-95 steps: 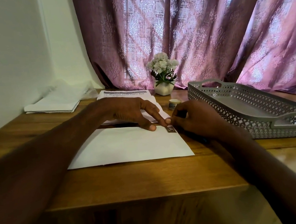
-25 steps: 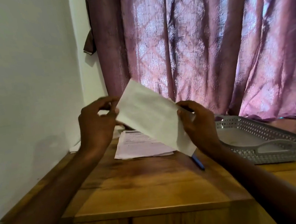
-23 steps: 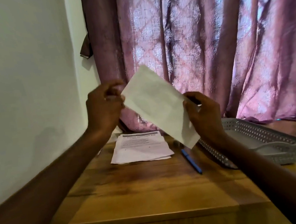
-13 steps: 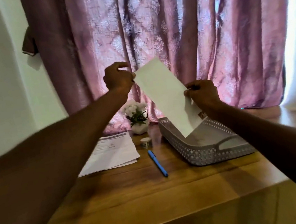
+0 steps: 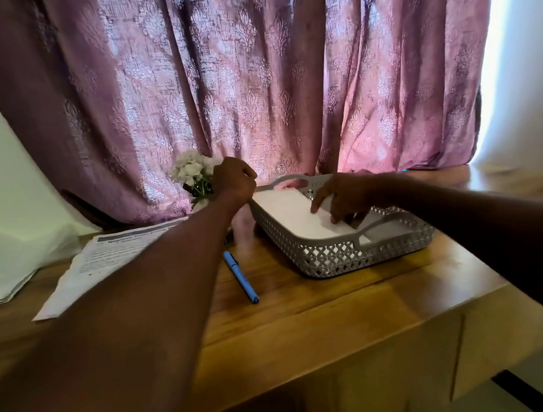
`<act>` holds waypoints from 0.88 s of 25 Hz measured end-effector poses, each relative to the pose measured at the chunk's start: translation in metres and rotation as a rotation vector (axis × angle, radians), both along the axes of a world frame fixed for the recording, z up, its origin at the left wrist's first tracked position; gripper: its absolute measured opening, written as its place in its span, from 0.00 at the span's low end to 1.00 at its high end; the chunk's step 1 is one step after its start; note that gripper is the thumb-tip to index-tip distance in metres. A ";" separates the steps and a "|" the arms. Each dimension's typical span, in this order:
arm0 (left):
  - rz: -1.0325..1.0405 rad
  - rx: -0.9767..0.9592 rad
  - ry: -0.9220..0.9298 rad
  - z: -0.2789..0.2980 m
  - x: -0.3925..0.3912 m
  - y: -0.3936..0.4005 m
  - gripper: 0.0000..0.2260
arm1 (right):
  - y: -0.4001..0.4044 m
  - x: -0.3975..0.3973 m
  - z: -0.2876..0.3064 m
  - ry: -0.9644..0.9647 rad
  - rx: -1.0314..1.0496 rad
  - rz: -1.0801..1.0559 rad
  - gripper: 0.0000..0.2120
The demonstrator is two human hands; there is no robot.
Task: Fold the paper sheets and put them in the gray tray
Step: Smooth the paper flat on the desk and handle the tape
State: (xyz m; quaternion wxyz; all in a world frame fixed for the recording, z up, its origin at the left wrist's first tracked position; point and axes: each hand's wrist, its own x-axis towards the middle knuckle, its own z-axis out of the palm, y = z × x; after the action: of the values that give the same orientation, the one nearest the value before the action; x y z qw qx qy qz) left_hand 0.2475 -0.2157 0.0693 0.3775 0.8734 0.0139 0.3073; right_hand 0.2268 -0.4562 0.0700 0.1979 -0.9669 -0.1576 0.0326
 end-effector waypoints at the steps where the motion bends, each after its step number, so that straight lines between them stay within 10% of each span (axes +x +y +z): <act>1: 0.003 0.045 0.011 -0.004 -0.002 0.001 0.09 | 0.002 0.001 -0.004 0.029 -0.066 0.010 0.18; 19: -0.182 -0.097 -0.049 -0.045 -0.026 0.015 0.12 | 0.043 0.006 -0.010 0.201 -0.371 0.098 0.29; 22: -0.093 -0.044 -0.106 -0.041 -0.037 0.011 0.12 | 0.043 0.007 -0.010 -0.004 -0.375 0.115 0.25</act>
State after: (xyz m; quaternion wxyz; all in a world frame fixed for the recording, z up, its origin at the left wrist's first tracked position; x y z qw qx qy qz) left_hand 0.2104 -0.2046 0.0282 0.4107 0.8471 -0.0402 0.3350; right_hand 0.2336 -0.4129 0.0604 0.0116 -0.9763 -0.2043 0.0710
